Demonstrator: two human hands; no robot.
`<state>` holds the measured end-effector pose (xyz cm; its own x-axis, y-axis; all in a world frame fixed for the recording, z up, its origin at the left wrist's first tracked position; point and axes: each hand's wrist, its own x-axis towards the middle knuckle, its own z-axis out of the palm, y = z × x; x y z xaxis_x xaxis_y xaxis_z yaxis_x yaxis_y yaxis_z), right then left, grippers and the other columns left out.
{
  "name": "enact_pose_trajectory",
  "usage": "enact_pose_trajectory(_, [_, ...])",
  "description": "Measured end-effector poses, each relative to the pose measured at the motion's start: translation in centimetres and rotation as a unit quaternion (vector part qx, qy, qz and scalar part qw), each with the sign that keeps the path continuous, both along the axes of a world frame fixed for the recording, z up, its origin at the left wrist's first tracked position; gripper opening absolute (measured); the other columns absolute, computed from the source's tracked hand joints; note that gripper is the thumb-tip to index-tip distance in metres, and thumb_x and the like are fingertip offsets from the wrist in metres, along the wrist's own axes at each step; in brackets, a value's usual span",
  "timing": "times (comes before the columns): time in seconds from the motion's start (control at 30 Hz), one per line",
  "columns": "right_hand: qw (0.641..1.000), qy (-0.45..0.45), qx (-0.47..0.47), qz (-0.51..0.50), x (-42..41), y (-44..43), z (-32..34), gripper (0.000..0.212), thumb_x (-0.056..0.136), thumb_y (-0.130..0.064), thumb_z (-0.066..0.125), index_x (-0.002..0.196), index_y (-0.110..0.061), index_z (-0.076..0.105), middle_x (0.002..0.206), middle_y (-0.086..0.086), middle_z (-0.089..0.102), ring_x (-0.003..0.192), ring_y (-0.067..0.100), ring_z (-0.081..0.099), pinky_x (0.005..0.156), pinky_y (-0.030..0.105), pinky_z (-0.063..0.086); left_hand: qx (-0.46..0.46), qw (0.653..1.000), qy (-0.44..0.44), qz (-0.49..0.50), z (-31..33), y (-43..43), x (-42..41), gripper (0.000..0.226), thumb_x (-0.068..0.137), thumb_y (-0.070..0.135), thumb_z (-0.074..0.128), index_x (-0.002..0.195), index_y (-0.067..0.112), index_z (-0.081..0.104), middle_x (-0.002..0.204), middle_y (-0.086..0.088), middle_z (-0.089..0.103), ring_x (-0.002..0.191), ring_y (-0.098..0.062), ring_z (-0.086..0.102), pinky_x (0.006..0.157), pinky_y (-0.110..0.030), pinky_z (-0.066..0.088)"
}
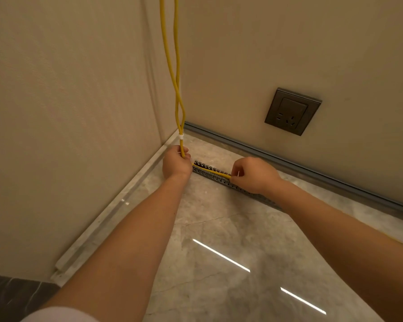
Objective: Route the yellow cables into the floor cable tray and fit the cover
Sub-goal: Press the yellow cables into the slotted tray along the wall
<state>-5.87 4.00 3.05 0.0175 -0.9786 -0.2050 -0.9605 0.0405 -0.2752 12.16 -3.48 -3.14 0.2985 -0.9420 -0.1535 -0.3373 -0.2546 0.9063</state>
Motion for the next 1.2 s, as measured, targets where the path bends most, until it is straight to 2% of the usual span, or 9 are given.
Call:
enact_pose_trajectory(0.1, [1.000, 0.005, 0.002, 0.004, 0.2, 0.2, -0.3, 0.010, 0.088, -0.025, 0.060, 0.090, -0.021, 0.069, 0.098, 0.003, 0.066, 0.089, 0.023, 0.059, 0.066, 0.031, 0.046, -0.004, 1.000, -0.006, 0.002, 0.4, 0.4, -0.2, 0.019, 0.091, 0.012, 0.061, 0.109, 0.014, 0.060, 0.107, -0.007, 0.069, 0.098, -0.026, 0.066, 0.089, -0.039, 0.054])
enact_pose_trajectory(0.2, [1.000, 0.012, -0.002, 0.004, 0.6, 0.3, -0.6, 0.011, 0.089, -0.019, 0.058, 0.090, -0.016, 0.069, 0.099, 0.009, 0.067, 0.092, 0.029, 0.060, 0.065, 0.030, 0.043, -0.022, 0.998, -0.035, 0.041, 1.0, 1.6, -0.7, 0.043, 0.081, 0.019, 0.075, 0.113, 0.014, 0.047, 0.114, -0.007, 0.060, 0.098, -0.025, 0.063, 0.082, -0.035, 0.052])
enact_pose_trajectory(0.27, [1.000, 0.003, -0.003, -0.008, 0.7, 0.3, -0.6, 0.012, 0.089, -0.019, 0.060, 0.090, -0.015, 0.071, 0.099, 0.009, 0.068, 0.092, 0.028, 0.062, 0.066, 0.030, 0.044, -0.094, 0.990, -0.089, 0.055, 1.3, 2.8, -1.4, 0.040, 0.078, 0.025, 0.076, 0.102, 0.021, 0.045, 0.104, 0.001, 0.057, 0.090, -0.020, 0.061, 0.069, -0.032, 0.047])
enact_pose_trajectory(0.37, [0.999, -0.024, -0.005, -0.042, 0.5, 0.3, -0.5, 0.010, 0.085, -0.022, 0.066, 0.086, -0.017, 0.074, 0.094, 0.006, 0.072, 0.090, 0.025, 0.064, 0.069, 0.033, 0.052, -0.212, 0.959, -0.165, -0.093, 1.4, 4.4, -3.2, 0.023, 0.079, 0.027, 0.072, 0.085, 0.030, 0.050, 0.078, 0.013, 0.051, 0.074, -0.011, 0.053, 0.062, -0.028, 0.042])
enact_pose_trajectory(0.47, [0.995, -0.052, -0.019, -0.077, 0.3, 0.5, -0.7, 0.009, 0.080, -0.025, 0.070, 0.074, -0.019, 0.073, 0.087, 0.004, 0.072, 0.084, 0.022, 0.065, 0.064, 0.032, 0.051, -0.237, 0.897, -0.274, -0.252, 0.6, 4.5, -4.8, 0.013, 0.084, 0.025, 0.067, 0.096, 0.030, 0.065, 0.093, 0.009, 0.063, 0.095, -0.015, 0.057, 0.084, -0.032, 0.047])
enact_pose_trajectory(0.6, [0.993, -0.065, -0.037, -0.089, 0.3, 0.9, -1.2, 0.013, 0.080, -0.022, 0.067, 0.076, -0.011, 0.072, 0.084, 0.009, 0.071, 0.082, 0.026, 0.064, 0.059, 0.030, 0.045, -0.135, 0.883, -0.293, -0.340, -0.4, 3.9, -5.7, 0.028, 0.097, 0.023, 0.046, 0.112, 0.030, 0.069, 0.124, 0.003, 0.062, 0.122, -0.019, 0.048, 0.118, -0.036, 0.018])
enact_pose_trajectory(0.87, [0.996, -0.061, -0.026, -0.056, -1.7, 2.3, -0.9, 0.021, 0.082, -0.012, 0.063, 0.098, -0.020, 0.076, 0.098, 0.003, 0.072, 0.091, 0.023, 0.065, 0.066, 0.028, 0.046, -0.052, 0.870, -0.319, -0.372, -0.6, 3.4, -6.0, 0.030, 0.093, 0.052, 0.046, 0.109, 0.037, 0.067, 0.125, 0.005, 0.049, 0.133, -0.018, 0.033, 0.120, -0.036, -0.003])
enact_pose_trajectory(1.03, [0.993, -0.072, -0.060, -0.072, -2.0, 2.9, -1.4, 0.015, 0.082, -0.017, 0.068, 0.097, -0.019, 0.073, 0.096, 0.001, 0.072, 0.091, 0.021, 0.065, 0.070, 0.030, 0.050, -0.108, 0.904, -0.252, -0.329, -0.4, 4.3, -6.2, 0.011, 0.088, 0.043, 0.060, 0.097, 0.039, 0.063, 0.114, 0.005, 0.052, 0.125, -0.016, 0.041, 0.119, -0.036, 0.006])
enact_pose_trajectory(1.2, [0.981, -0.152, -0.051, -0.111, -2.8, 2.4, -1.7, 0.016, 0.077, -0.013, 0.073, 0.094, -0.016, 0.071, 0.087, 0.000, 0.070, 0.082, 0.017, 0.063, 0.069, 0.028, 0.048, -0.131, 0.892, -0.234, -0.365, -0.5, 4.9, -5.5, 0.011, 0.091, 0.040, 0.058, 0.098, 0.038, 0.066, 0.110, 0.007, 0.054, 0.119, -0.013, 0.043, 0.117, -0.037, 0.011])
